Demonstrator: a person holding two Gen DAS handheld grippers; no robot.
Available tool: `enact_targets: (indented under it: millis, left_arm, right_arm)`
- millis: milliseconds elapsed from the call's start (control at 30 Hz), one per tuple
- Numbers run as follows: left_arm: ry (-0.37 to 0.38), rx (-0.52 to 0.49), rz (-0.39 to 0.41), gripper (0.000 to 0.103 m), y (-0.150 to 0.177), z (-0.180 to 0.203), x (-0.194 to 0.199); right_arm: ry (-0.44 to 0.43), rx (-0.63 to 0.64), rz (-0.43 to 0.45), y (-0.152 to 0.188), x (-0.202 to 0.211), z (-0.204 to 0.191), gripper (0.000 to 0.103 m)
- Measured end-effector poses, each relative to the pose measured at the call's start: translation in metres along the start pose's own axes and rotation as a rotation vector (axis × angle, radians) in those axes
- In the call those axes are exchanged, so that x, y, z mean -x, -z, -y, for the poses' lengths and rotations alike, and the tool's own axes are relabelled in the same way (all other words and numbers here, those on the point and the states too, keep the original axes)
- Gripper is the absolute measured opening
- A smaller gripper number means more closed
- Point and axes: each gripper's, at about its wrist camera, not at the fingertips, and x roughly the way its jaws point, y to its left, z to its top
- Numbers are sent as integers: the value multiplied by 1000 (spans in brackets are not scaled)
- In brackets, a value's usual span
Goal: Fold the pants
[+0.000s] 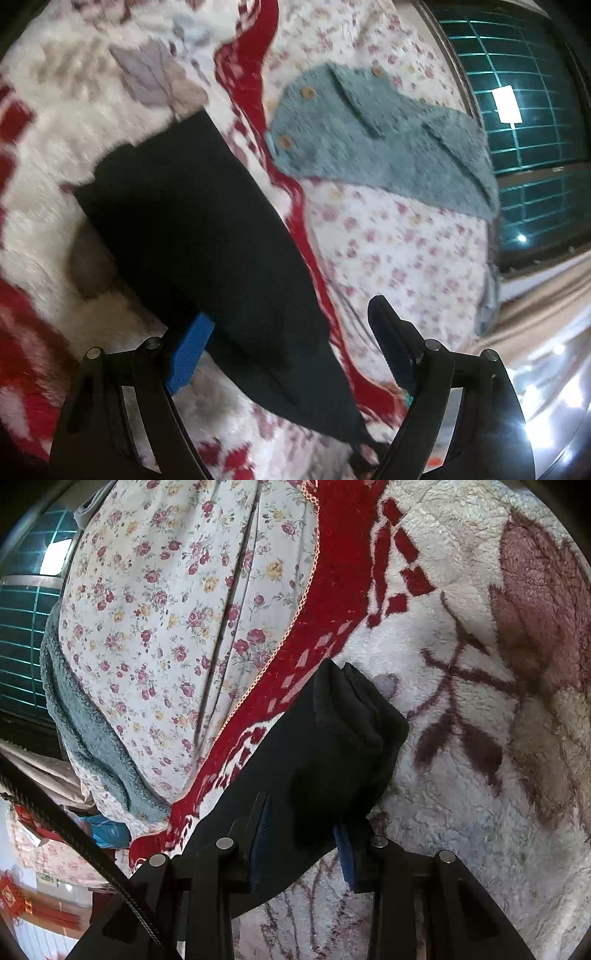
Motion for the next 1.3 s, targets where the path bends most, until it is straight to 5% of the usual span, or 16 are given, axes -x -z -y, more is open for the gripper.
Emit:
enact_targets:
  millis: [33,67,100,133,167,267,433,500,533,600,667,800,900,1033,1233,1300]
  left_arm:
    - [-49,-31,25,82,0,4,-1]
    - [-121,-75,44,61,0,9,-4]
    - [-191,-117,36,18,0,12,-11]
    - [-259,-158,-4,6,1,15,-23]
    - [-296,-159,-39,6,2,13,-32]
    - [-319,-191,-42,6,-1,19,-31]
    - [-237,-114,-72,7,-58,52,-60]
    - [-97,-21,-196,30,-114,70,-113]
    - [-51,-2,-246,37,-134,72,-130]
    - [-44,102,-204,42,-150,57,-127]
    - [-7,135,-157,59,-153,44,-112]
    - [10,121,-165,63,-143,21,-84]
    - [5,101,-199,63,-128,11,-62]
    - [-15,-20,-226,63,-94,14,-18]
    - [-114,-186,-241,63,-29,-1,32]
    - [-136,-207,-250,63,-19,-7,29]
  right_arm:
    - [-5,0,1,0,1,0,32]
    - [-8,2,4,-1,2,0,32]
    - [-2,15,6,0,3,-2,31]
    - [12,32,9,0,3,-4,24]
    - [40,53,10,2,4,-6,8]
    - [52,118,9,5,7,-18,5]
    - [-154,55,72,-16,16,-40,5]
    - [-277,-52,115,-51,1,-48,6]
    - [-339,-83,148,-67,-4,-54,13]
    - [-304,-87,206,-83,-8,-73,53]
    - [-287,-76,243,-79,-5,-82,65]
    - [-224,49,188,-61,-3,-86,64]
    - [-183,12,145,-46,14,-67,65]
    - [-163,-31,60,-27,48,-36,65]
    - [21,52,-50,6,65,-5,64]
    - [-10,38,-54,10,60,12,64]
